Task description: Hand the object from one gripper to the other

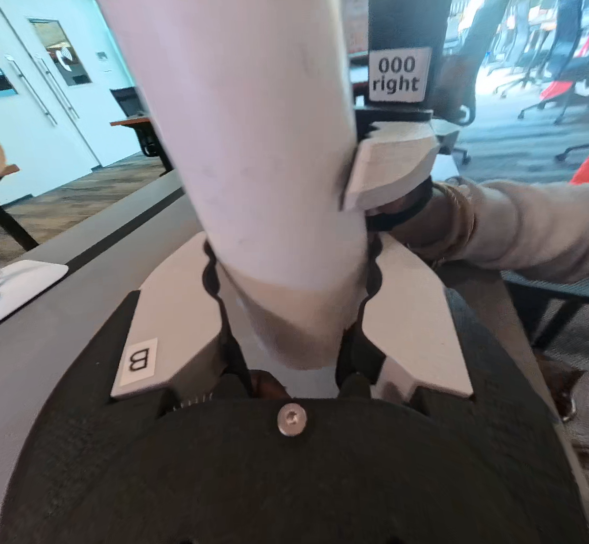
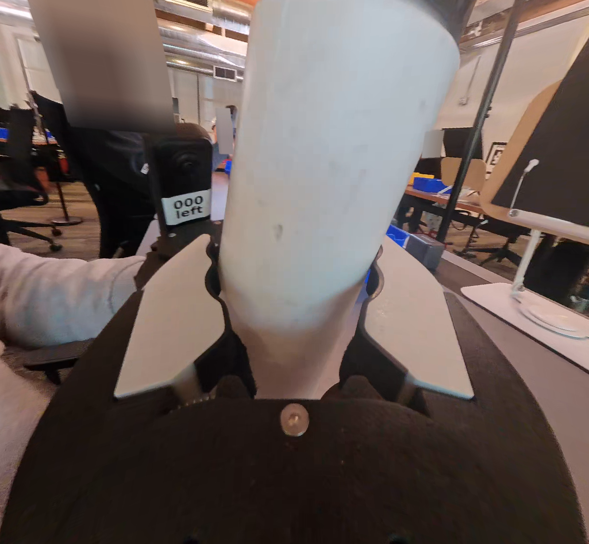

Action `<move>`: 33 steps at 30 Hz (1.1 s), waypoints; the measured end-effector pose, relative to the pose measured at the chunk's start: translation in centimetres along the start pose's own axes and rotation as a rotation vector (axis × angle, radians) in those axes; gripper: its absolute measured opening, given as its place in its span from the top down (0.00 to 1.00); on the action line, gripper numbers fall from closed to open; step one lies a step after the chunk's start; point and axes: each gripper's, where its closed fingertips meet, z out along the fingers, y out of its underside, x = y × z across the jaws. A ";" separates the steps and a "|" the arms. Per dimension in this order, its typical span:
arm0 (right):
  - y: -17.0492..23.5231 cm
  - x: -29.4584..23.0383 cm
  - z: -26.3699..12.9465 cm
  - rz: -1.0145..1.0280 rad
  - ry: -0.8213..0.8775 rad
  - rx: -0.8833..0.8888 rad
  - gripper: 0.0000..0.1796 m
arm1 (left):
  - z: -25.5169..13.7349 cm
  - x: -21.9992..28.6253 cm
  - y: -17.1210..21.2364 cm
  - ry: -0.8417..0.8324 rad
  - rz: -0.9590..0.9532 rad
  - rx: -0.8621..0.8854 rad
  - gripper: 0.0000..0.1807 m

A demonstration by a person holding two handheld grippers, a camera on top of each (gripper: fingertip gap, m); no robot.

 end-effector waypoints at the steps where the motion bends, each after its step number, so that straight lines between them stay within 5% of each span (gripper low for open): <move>1: 0.2 0.0 0.2 -0.014 0.011 -0.003 0.49 | 0.0 -0.1 0.3 -0.012 0.005 -0.021 0.50; 6: -1.2 -1.2 -0.3 0.113 -0.143 0.075 0.52 | -0.5 1.2 -0.6 0.125 -0.065 0.025 0.51; 11: -0.6 -3.7 -0.8 0.340 -0.420 -0.019 0.40 | -1.5 3.3 -1.6 0.328 -0.143 0.062 0.51; 15: 0.2 -5.5 -0.7 0.289 -0.497 -0.067 0.44 | -1.9 5.3 -1.4 0.482 -0.210 0.028 0.51; 21: 0.8 -4.2 -0.2 0.152 -0.367 -0.091 0.46 | -1.4 3.2 -1.7 0.355 -0.245 0.075 0.52; 29: 1.1 -1.2 0.4 0.063 -0.111 -0.069 0.46 | -0.2 0.4 0.3 0.004 0.074 -0.036 0.49; 33: 0.8 -1.4 0.4 0.068 -0.118 -0.046 0.47 | -0.5 0.7 -0.1 0.047 0.033 -0.008 0.50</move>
